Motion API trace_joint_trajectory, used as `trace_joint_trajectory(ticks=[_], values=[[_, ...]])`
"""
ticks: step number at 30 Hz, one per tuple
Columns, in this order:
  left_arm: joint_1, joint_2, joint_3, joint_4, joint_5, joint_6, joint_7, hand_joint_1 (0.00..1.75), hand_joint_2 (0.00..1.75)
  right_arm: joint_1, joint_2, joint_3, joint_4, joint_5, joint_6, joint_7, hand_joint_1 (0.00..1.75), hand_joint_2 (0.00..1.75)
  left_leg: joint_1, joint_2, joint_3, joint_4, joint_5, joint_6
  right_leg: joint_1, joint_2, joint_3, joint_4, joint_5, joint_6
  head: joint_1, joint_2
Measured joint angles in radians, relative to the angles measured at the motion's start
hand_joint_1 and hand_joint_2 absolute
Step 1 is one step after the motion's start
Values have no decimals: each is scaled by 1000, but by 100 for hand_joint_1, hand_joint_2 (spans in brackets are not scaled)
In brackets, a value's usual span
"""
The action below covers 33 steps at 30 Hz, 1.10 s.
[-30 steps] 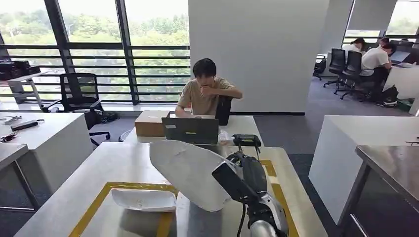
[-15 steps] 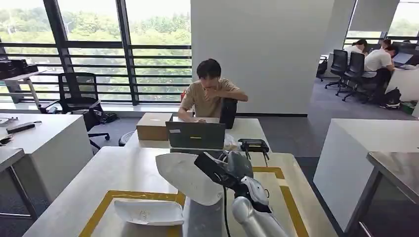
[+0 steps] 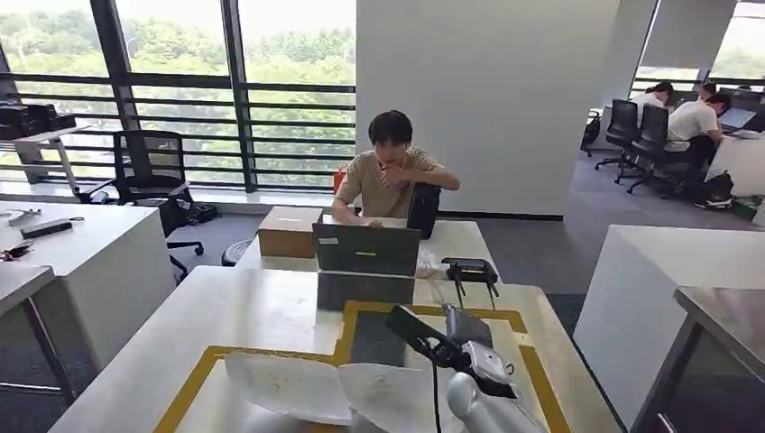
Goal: Take the parts from the cabinet and place them on the table.
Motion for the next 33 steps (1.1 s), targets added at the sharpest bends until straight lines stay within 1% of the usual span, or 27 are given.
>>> trace_joint_trajectory(ticks=[6, 7, 11, 13, 15, 16, 17, 18, 19, 20, 21, 22, 23, 24, 25, 26, 27, 28, 29, 30, 31, 32, 33], values=[[-1, 0, 0, 0, -1, -1, 0, 0, 175, 0, -16, 0, 14, 1, -5, 0, 0, 0, 1, 2, 3, -1, 2, -3, 1, 0, -1, 4, 0, 1, 0, 0], [-2, 0, 0, 0, -1, -1, 0, 0, 0, 0, -17, 0, 14, 1, -5, 0, 0, 0, 1, 2, 3, -2, 3, -4, 2, 0, -2, 5, 0, 1, 0, 0], [-2, 0, 0, 0, 2, -1, 6, 0, 0, 0, -21, 0, 18, 1, -16, -2, 0, 0, 2, 2, 3, -4, 4, -6, 2, 0, -2, 6, 0, 1, 0, 0], [-2, 0, 0, 0, 20, 0, 6, 0, 0, 0, -21, 0, 18, -6, -50, -15, 0, 0, 2, 2, 4, -5, 5, -7, 2, 0, -3, 6, 0, 0, 0, 0], [-1, 0, 0, 0, 35, 7, 8, 0, 0, -1, -21, -1, 18, -18, -83, -45, 0, 0, 2, 1, 4, -6, 5, -7, 2, 0, -2, 7, 0, 0, 0, 0], [-1, 2, 1, 0, 40, 10, 11, 0, 0, -1, -20, -3, 17, -34, -101, -71, 0, 0, -6, 2, 2, -1, 0, -1, -4, 0, -1, -1, 1, 5, 0, 0], [1, 4, 3, -1, 46, 12, 12, 0, 0, -2, -19, -8, 12, -44, -112, -92, 0, 0, -5, 1, 3, -3, -1, 4, -4, 0, 0, 0, 1, 9, 0, 0], [3, 5, 3, -1, 51, 18, 13, 0, 0, -5, -16, -16, 3, -58, -125, -120, 0, 0, -5, 1, 4, -5, 3, 5, -4, 1, 0, -1, 4, 12, 0, 0], [4, 5, 5, 0, 57, 24, 13, 0, 0, -9, -15, -27, -7, -74, -135, -152, 0, 0, 3, 4, 10, -21, 11, 10, 2, 4, 2, 0, 3, 15, 0, 0], [6, 3, 8, 0, 59, 28, 13, 0, 0, -14, -13, -35, -17, -87, -144, -180, 0, 0, 7, 9, 18, -33, 18, 12, -1, -1, -5, 19, -17, 16, 0, 0], [6, 4, 13, 0, 65, 33, 12, 0, 0, -23, -10, -43, -29, -101, -153, -213, 0, 0, 9, 11, 18, -36, 21, 17, -2, -4, -29, 67, -54, 16, 3, 0], [8, 5, 16, 0, 70, 37, 9, 0, 0, -31, 0, -52, -45, -118, -162, -249, 0, 0, 9, 14, 16, -36, 21, 17, -4, -4, -64, 145, -97, 19, 3, 0], [10, 5, 20, 0, 74, 40, 5, 0, 0, -34, 5, -60, -60, -129, -166, -271, 0, 0, 8, 16, 16, -35, 21, 17, -7, -5, -99, 224, -132, 22, 2, 0], [12, 6, 22, 0, 76, 42, 2, 0, 0, -34, 8, -65, -78, -146, -170, -293, 0, 0, 9, 18, 16, -35, 21, 17, -10, -5, -127, 287, -151, 25, 3, 0], [15, 5, 24, 0, 80, 44, -2, 0, 0, -31, 13, -71, -99, -165, -173, -307, 0, 0, 11, 18, 15, -34, 22, 15, -14, -6, -139, 313, -145, 29, 3, 0], [19, 5, 30, 0, 87, 46, -6, 0, 0, -27, 15, -79, -131, -182, -175, -321, 0, 0, 15, 18, 13, -32, 23, 10, -20, -7, -126, 284, -113, 33, 3, 0], [23, 4, 35, 0, 90, 48, -6, 0, 0, -27, 19, -82, -157, -195, -179, -330, 0, 0, 19, 17, 10, -28, 23, 4, -25, -9, -97, 224, -75, 38, 3, 0], [26, 3, 39, 0, 91, 50, -6, 0, 0, -28, 20, -85, -190, -213, -188, -340, 0, 0, 25, 17, 5, -22, 23, -4, -32, -13, -46, 124, -27, 44, 3, 0], [26, 4, 44, 0, 91, 51, -6, 0, 0, -24, 21, -85, -226, -229, -198, -347, 0, 0, 27, 17, -1, -14, 22, -15, -40, -17, -1, 39, -8, 51, 3, 0], [27, 8, 47, -1, 91, 52, -7, 0, 0, -19, 21, -85, -261, -240, -205, -353, 0, 0, 26, 12, -7, -12, 26, -27, -26, -7, -2, 43, -14, 47, 3, 0], [27, 4, 48, 0, 92, 52, -7, 0, 0, -13, 23, -85, -295, -248, -210, -355, 0, 0, 23, 11, -7, -10, 28, -36, -27, -3, -15, 50, -3, 29, 3, 0], [27, 4, 51, 0, 92, 53, -7, 0, 0, -12, 23, -86, -315, -253, -211, -356, 0, 0, 22, 9, -10, -8, 35, -45, -27, -2, -17, 45, -13, 20, 2, 0], [29, 4, 54, 0, 92, 53, -7, 0, 0, -7, 23, -86, -333, -255, -211, -356, 0, 0, 24, 9, -10, -16, 43, -56, -24, -1, -25, 51, -9, 11, 3, 0]])
